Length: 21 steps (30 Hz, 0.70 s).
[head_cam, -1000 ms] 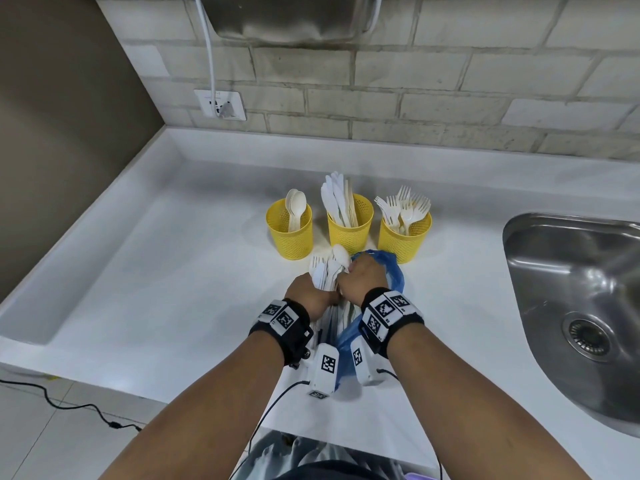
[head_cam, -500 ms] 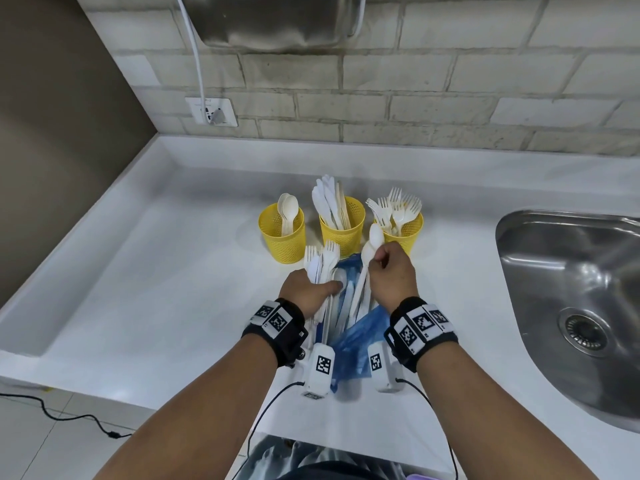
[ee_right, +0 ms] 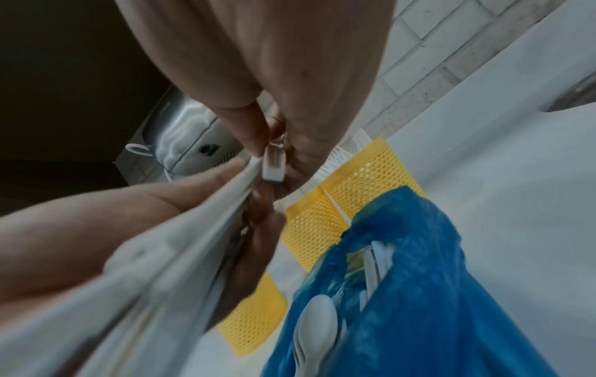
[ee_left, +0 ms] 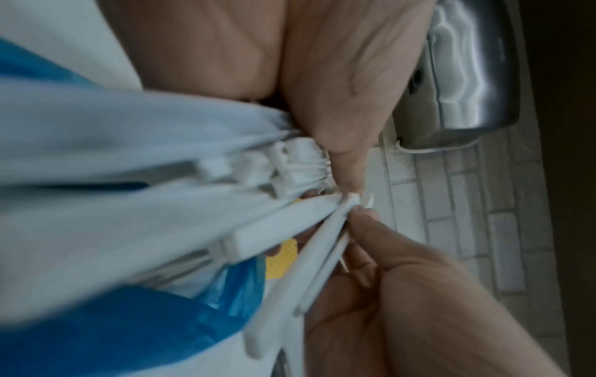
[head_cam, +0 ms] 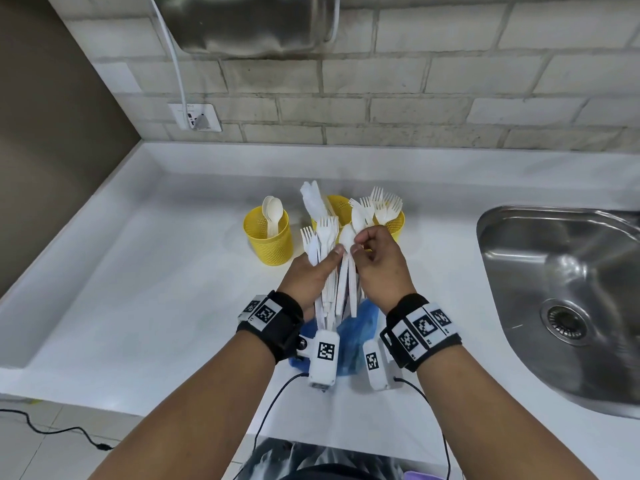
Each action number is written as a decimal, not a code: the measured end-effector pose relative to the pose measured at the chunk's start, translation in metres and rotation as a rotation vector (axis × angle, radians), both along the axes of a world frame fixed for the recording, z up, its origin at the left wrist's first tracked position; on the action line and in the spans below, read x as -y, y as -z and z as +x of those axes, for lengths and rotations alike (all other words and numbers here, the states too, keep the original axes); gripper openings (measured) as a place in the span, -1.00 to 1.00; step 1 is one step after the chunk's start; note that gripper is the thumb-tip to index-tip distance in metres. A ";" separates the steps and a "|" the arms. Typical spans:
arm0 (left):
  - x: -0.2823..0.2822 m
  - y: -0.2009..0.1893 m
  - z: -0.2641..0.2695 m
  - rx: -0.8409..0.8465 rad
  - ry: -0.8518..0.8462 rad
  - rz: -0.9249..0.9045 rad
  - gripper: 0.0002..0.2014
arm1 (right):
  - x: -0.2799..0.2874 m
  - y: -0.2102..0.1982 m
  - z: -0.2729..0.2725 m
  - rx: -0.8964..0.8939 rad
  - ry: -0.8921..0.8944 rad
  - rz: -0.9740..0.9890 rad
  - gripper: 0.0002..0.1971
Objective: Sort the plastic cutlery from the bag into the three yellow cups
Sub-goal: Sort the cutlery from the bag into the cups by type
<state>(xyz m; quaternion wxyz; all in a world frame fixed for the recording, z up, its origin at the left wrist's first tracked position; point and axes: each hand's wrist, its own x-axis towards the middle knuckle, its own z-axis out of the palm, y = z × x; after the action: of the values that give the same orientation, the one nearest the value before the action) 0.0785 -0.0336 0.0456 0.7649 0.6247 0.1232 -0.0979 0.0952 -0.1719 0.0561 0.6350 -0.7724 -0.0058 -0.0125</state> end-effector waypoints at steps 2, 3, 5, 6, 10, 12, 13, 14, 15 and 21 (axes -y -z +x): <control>0.003 0.000 0.001 -0.016 0.024 -0.093 -0.68 | 0.001 0.000 -0.003 -0.010 0.014 0.022 -0.80; 0.003 0.000 0.000 -0.009 0.045 -0.130 -0.66 | 0.002 0.000 -0.003 -0.016 0.027 0.030 -0.79; 0.003 0.000 -0.001 0.001 0.096 -0.182 -0.60 | 0.005 0.000 -0.005 -0.029 0.039 0.046 -0.75; 0.002 0.000 -0.001 0.000 0.113 -0.196 -0.58 | 0.006 0.000 -0.005 -0.036 0.039 0.050 -0.75; 0.003 -0.006 -0.002 0.030 0.090 -0.151 -0.54 | 0.007 -0.001 -0.006 -0.058 0.068 0.043 -0.82; 0.005 -0.009 -0.002 0.059 0.057 -0.130 -0.54 | 0.005 -0.002 -0.007 -0.054 0.106 0.040 -0.86; 0.005 -0.009 -0.001 0.074 0.043 -0.121 -0.55 | 0.004 -0.003 -0.008 -0.055 0.118 0.041 -0.88; 0.006 -0.011 -0.001 0.082 0.027 -0.115 -0.55 | 0.004 -0.003 -0.009 -0.058 0.128 0.051 -0.89; 0.006 -0.012 0.000 0.082 0.014 -0.114 -0.57 | 0.004 -0.003 -0.009 -0.054 0.136 0.058 -0.88; 0.011 -0.024 -0.002 0.074 -0.029 -0.098 -0.64 | -0.005 -0.006 -0.012 -0.047 0.136 0.003 -0.84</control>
<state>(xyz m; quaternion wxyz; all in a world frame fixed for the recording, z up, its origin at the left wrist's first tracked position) 0.0765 -0.0445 0.0697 0.7998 0.5879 0.0990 -0.0694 0.0834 -0.1674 0.0622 0.6340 -0.7700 0.0619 -0.0374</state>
